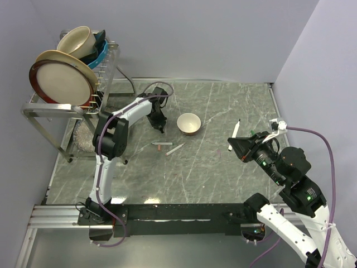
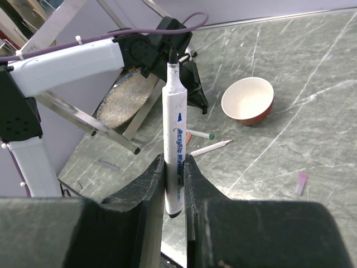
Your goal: Insert the pens into the pen caps
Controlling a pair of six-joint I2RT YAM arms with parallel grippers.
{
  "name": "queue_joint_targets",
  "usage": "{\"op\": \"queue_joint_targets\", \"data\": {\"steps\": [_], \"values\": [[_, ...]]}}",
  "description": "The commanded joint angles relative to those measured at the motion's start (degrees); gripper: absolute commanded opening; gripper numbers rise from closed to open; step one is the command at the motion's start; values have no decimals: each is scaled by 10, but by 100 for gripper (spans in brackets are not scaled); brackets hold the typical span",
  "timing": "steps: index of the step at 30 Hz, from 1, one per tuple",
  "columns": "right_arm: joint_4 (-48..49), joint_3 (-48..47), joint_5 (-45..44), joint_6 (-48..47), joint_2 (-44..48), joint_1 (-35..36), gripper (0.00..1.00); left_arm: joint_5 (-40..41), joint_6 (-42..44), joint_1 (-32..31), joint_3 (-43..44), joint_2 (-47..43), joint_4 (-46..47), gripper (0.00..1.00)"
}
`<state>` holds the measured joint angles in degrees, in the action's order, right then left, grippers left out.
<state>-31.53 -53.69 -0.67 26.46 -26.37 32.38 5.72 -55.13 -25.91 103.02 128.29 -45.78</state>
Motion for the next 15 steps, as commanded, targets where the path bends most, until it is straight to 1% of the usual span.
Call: {"op": "queue_joint_targets", "data": {"steps": [1, 3, 4, 8, 13, 15], "values": [[3, -29, -7, -5, 5, 1, 0, -6, 20, -7, 39, 24, -6, 27], [1, -31, -9, -6, 6, 2, 0, 11, 23, -10, 38, 20, -17, 29], [0, -32, -8, -6, 7, 1, 0, 18, 25, -12, 25, 11, -18, 30], [-1, -33, -6, -5, 9, 2, 0, 47, 33, -23, -4, -6, -13, 31], [-10, -41, -7, -3, 13, 2, 0, 107, 53, -41, 36, 20, -63, 32], [-12, -43, -7, -2, 16, 2, 0, 117, 62, -45, 41, 27, -74, 31]]}}
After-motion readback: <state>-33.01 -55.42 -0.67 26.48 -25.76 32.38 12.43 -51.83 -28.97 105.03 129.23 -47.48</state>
